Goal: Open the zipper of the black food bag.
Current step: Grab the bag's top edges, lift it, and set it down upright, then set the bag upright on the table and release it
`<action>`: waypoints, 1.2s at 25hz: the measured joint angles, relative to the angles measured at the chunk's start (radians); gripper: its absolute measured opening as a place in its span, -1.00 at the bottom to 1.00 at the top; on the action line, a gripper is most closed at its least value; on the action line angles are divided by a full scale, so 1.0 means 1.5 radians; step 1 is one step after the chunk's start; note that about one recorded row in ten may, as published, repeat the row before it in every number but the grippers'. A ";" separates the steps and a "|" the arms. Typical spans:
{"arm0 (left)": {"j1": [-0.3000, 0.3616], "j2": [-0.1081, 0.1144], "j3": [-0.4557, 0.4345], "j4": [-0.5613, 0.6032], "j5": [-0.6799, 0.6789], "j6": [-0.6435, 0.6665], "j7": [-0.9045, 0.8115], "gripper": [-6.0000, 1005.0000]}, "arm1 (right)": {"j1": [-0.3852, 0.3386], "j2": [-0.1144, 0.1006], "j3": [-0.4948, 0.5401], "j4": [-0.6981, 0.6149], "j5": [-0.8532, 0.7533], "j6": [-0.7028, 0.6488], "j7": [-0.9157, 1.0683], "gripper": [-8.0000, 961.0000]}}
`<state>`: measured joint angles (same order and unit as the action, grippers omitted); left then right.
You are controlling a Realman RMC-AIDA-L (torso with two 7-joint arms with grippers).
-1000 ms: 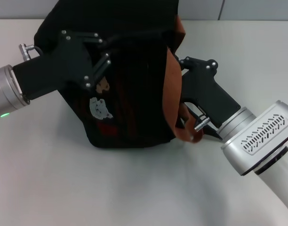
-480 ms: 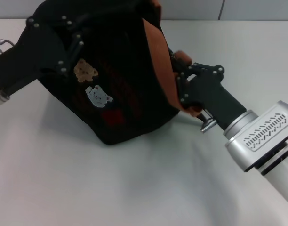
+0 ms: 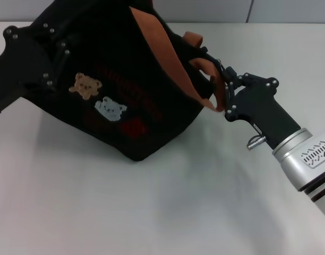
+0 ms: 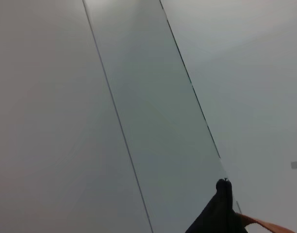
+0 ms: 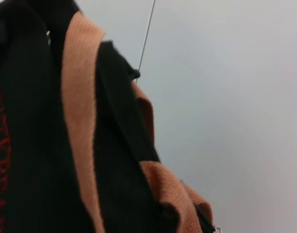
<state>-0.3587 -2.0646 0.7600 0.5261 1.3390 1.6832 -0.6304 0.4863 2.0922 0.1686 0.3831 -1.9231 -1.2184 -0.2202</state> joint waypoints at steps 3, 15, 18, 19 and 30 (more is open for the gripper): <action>0.003 -0.001 0.001 -0.023 0.002 -0.003 0.000 -0.82 | 0.003 0.000 0.004 0.004 -0.001 -0.019 0.030 -0.96; -0.018 -0.008 -0.002 -0.241 -0.005 -0.085 0.105 -0.82 | -0.005 -0.002 0.047 -0.095 -0.001 -0.140 0.334 -0.47; -0.069 -0.010 -0.015 -0.343 -0.025 -0.105 0.119 -0.82 | -0.013 -0.002 0.047 -0.113 0.000 -0.166 0.378 -0.19; -0.098 -0.010 -0.033 -0.390 -0.034 -0.122 0.129 -0.82 | -0.021 -0.002 0.051 -0.114 0.001 -0.176 0.383 -0.09; -0.138 -0.008 -0.070 -0.392 0.017 -0.140 0.009 -0.69 | -0.063 -0.008 0.059 -0.193 -0.008 -0.298 0.533 0.46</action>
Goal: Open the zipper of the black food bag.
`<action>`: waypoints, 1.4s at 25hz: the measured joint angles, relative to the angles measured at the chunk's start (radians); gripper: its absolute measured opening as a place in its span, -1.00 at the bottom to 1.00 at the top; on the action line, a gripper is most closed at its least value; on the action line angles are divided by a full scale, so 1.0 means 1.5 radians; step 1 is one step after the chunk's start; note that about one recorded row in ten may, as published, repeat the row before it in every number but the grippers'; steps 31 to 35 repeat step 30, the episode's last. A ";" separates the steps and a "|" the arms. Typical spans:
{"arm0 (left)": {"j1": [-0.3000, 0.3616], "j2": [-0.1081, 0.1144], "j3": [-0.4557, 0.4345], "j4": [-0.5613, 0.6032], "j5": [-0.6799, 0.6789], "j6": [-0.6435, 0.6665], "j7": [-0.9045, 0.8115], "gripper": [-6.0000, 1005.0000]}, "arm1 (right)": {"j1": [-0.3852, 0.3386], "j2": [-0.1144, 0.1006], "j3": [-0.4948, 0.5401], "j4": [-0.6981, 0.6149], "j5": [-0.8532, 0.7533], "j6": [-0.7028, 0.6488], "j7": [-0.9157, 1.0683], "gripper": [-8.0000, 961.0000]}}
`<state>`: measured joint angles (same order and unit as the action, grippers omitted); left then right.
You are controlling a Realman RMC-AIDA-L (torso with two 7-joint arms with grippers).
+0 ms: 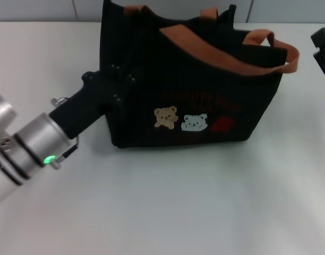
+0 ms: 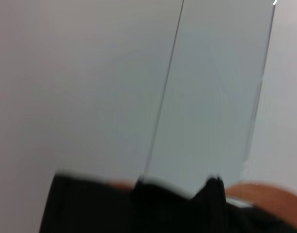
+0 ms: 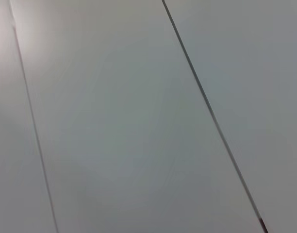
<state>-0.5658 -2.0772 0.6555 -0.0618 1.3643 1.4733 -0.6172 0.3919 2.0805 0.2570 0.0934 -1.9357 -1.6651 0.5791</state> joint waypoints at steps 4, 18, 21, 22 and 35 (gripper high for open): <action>0.082 0.008 0.005 0.170 0.102 0.150 -0.115 -0.62 | 0.008 -0.005 -0.119 -0.195 -0.075 -0.157 0.172 0.52; 0.141 0.063 0.066 0.368 0.308 0.338 -0.227 0.21 | 0.039 -0.022 -0.430 -0.313 -0.163 -0.285 0.201 0.59; 0.141 0.059 0.067 0.368 0.310 0.338 -0.228 0.52 | 0.045 -0.021 -0.433 -0.314 -0.165 -0.280 0.202 0.58; 0.141 0.059 0.067 0.369 0.311 0.338 -0.228 0.63 | 0.048 -0.021 -0.435 -0.313 -0.165 -0.280 0.202 0.58; 0.139 0.057 0.066 0.368 0.312 0.339 -0.237 0.63 | 0.057 -0.020 -0.440 -0.310 -0.166 -0.263 0.205 0.58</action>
